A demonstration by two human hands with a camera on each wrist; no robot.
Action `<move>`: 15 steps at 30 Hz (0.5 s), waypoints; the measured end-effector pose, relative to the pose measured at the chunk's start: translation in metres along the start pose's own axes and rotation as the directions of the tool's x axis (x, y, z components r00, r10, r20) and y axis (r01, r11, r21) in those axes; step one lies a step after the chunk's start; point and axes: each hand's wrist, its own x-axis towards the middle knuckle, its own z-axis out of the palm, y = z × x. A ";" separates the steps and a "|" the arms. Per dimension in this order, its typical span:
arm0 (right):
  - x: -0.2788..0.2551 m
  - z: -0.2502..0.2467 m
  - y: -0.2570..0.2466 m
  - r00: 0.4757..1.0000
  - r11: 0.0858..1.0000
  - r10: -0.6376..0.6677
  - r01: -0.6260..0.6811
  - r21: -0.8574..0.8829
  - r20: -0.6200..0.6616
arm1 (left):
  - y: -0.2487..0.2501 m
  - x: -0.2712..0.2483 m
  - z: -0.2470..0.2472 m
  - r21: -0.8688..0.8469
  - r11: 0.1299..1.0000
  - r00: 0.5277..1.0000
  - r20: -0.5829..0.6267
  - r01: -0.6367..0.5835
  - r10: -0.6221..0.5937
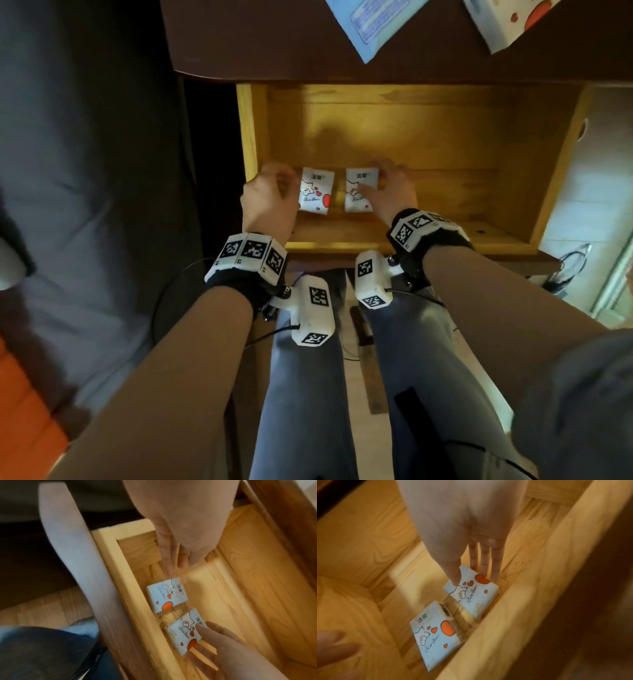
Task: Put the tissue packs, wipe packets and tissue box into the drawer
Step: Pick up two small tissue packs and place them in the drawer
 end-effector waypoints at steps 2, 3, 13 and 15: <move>-0.002 0.006 -0.006 0.999 1.000 0.005 -0.005 0.013 0.037 | -0.001 -0.002 -0.013 0.013 0.999 0.994 -0.102 -0.041 0.042; -0.001 0.010 -0.009 0.998 1.000 0.007 -0.009 0.029 0.067 | -0.004 -0.003 -0.017 0.028 0.998 0.986 -0.156 -0.053 0.057; -0.004 0.034 -0.038 0.952 0.956 -0.245 0.269 -0.121 0.181 | -0.049 -0.008 -0.023 -0.069 0.998 0.982 -0.191 -0.008 -0.005; -0.003 0.041 -0.043 0.922 0.934 -0.298 0.335 -0.124 0.247 | -0.053 -0.008 -0.022 -0.104 0.994 0.985 -0.167 0.021 -0.038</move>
